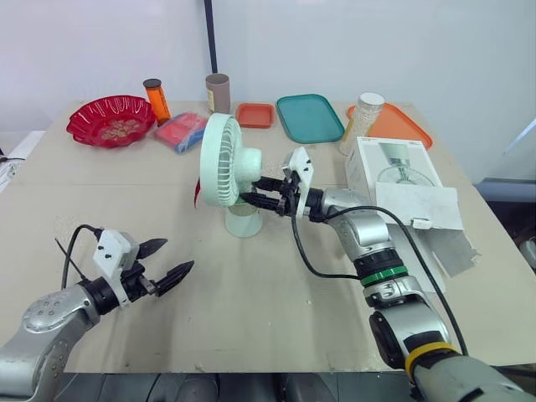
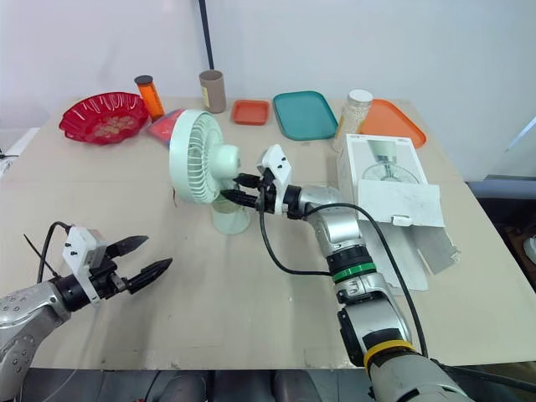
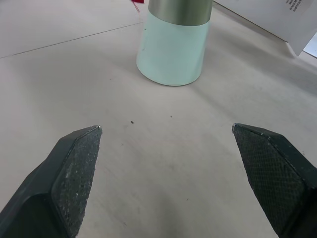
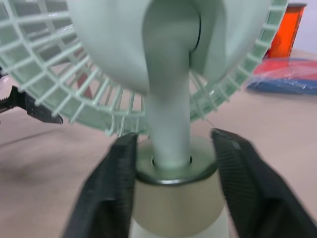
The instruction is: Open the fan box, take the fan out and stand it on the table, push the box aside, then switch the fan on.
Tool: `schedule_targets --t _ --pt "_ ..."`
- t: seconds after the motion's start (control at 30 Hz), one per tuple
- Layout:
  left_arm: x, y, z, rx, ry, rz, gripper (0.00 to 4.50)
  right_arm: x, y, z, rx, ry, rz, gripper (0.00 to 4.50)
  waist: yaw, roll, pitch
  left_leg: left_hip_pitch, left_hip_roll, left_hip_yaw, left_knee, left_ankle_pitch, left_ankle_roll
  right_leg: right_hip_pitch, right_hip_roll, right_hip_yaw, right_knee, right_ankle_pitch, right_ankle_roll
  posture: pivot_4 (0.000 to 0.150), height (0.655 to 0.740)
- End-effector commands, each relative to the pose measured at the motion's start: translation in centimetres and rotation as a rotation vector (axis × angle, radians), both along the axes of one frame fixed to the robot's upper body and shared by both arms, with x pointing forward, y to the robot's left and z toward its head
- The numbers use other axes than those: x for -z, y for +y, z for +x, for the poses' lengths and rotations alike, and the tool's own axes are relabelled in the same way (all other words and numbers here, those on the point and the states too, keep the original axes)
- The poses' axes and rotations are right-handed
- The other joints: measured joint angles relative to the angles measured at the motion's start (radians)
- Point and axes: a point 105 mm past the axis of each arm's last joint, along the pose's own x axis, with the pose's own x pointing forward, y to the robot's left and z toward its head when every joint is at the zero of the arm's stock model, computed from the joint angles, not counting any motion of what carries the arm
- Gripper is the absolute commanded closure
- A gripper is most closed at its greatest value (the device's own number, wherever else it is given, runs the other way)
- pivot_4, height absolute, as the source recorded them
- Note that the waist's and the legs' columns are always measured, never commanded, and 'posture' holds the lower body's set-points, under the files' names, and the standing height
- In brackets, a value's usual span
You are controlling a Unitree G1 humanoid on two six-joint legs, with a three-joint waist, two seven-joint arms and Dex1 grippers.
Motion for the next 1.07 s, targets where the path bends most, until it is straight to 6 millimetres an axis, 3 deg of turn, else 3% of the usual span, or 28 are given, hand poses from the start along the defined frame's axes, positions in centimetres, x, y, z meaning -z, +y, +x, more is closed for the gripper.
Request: schedule_targets --t 0.03,0.23,0.43,0.57,0.7,0.87,1.07 --pt "-1.0 -0.4 0.1 0.013 -0.058 0.006 0.0 -1.1 0.3 -0.2 -0.023 -0.027 0.009 0.21 0.0 0.0 0.0 0.0 0.0 0.0 0.0 0.0 0.0 0.0 0.0 0.0 0.0 0.0 0.0 0.15 0.74" --pt "-1.2 -0.7 0.5 0.026 -0.074 0.001 0.0 -1.7 -0.5 -0.8 -0.034 -0.048 0.008 0.06 0.001 0.0 0.0 0.0 0.0 0.0 0.0 0.0 0.0 0.0 0.0 0.0 0.0 0.0 0.0 0.15 0.74" --pt "-2.1 -0.1 0.9 0.033 -0.094 0.002 0.0 -3.4 -3.1 -3.3 -0.057 -0.089 0.006 0.06 0.007 0.0 0.0 -0.001 -0.001 0.0 0.0 0.0 0.0 0.0 -0.001 0.0 -0.001 0.0 0.0 0.15 0.74" --pt "-2.1 0.8 0.9 0.046 -0.069 -0.008 0.0 -4.7 -4.9 -6.2 -0.05 -0.117 -0.012 0.06 0.008 0.0 0.0 -0.001 -0.001 -0.001 0.0 0.0 0.0 0.0 -0.001 0.0 0.0 0.0 0.0 0.15 0.74" --pt "-2.6 1.6 1.2 0.048 -0.078 -0.005 0.0 -3.4 -7.0 -7.6 0.028 -0.09 -0.102 0.06 0.006 0.0 0.0 -0.001 -0.001 0.0 0.0 0.0 0.0 0.0 -0.001 0.0 -0.001 0.0 0.001 0.15 0.74" --pt "-3.1 3.9 1.8 -0.005 -0.094 0.042 0.0 -1.1 -11.0 -7.0 0.211 -0.031 -0.194 0.06 0.008 0.0 0.0 -0.001 -0.001 0.0 0.0 0.0 0.0 0.0 -0.001 0.0 -0.001 0.0 0.001 0.15 0.74" --pt "-2.9 3.7 1.7 0.019 -0.091 0.083 0.0 0.2 -11.6 -7.0 0.233 0.002 -0.211 0.06 0.004 0.0 0.0 0.0 -0.001 0.001 0.0 0.0 0.001 0.0 0.0 0.001 -0.001 0.0 0.001 0.15 0.74"
